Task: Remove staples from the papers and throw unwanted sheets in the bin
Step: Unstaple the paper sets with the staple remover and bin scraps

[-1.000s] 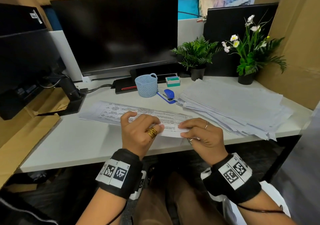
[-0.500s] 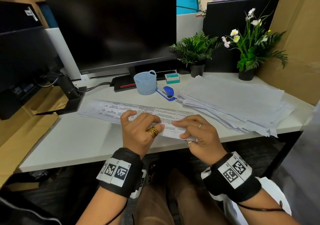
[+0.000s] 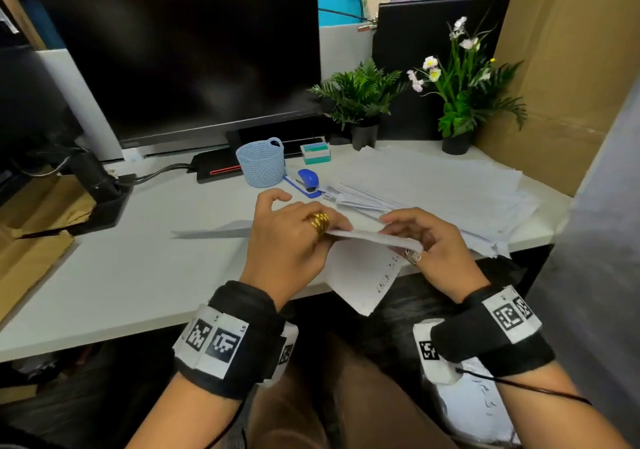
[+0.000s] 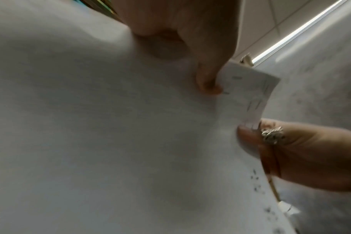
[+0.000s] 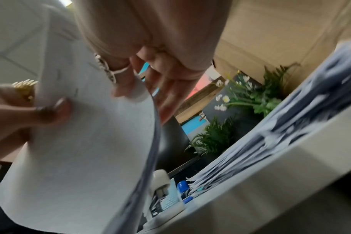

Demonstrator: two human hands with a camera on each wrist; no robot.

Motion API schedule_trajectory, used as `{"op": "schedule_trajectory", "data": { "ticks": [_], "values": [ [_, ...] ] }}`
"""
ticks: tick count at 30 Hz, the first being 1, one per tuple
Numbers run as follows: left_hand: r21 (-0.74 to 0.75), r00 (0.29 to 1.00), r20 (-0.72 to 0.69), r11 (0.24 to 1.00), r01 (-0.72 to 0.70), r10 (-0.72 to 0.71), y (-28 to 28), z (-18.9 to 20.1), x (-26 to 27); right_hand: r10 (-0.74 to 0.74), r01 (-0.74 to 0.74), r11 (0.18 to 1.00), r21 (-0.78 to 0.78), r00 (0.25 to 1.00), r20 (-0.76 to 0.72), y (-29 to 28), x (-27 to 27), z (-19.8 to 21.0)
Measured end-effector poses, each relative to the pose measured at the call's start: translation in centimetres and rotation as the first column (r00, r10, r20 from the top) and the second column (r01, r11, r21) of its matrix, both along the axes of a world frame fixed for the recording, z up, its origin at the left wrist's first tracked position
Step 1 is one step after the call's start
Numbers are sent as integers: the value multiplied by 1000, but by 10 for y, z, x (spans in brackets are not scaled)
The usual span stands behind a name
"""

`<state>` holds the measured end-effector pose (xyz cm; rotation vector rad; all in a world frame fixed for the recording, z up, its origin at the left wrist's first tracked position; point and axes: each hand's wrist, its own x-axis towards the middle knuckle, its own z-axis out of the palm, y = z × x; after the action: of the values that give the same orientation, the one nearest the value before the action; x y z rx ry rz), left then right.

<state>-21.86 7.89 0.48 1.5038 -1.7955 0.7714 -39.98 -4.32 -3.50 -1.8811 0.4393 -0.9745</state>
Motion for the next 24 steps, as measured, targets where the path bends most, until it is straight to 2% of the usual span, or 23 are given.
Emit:
{"op": "schedule_trajectory", "data": {
  "ticks": [4,6,8,11,14,16,17,19,21,24],
  "values": [
    [102,997,38,993,-67,64,-20,19,-32,-124,127,990,-58,991,56,-2,-27,3],
    [149,987,92,978,-144,132,-35,20,-42,-282,288,957,-43,953,112,-11,-46,-3],
    [225,970,123,946,-235,211,-50,15,-46,-424,426,905,2,900,99,-23,-68,-13],
    [342,970,71,908,-242,232,-71,-7,-50,-545,550,829,103,835,-73,-39,-102,-38],
    [512,985,-98,856,-74,143,-89,-41,-58,-591,670,713,207,733,-337,-50,-134,-87],
    [583,964,-260,806,105,63,-96,-63,-66,-549,713,679,175,651,-525,-53,-153,-120],
    [588,955,-294,794,156,30,-100,-72,-69,-524,732,668,134,591,-613,-53,-161,-131],
    [587,961,-277,790,179,-11,-105,-85,-75,-510,749,661,-45,404,-760,-48,-173,-145],
    [613,975,-221,776,150,-14,-112,-89,-79,-513,709,669,-225,222,-829,-44,-180,-150],
    [623,994,-113,778,78,-9,-126,-92,-81,-516,657,680,-324,115,-849,-49,-184,-159]
  ]
}}
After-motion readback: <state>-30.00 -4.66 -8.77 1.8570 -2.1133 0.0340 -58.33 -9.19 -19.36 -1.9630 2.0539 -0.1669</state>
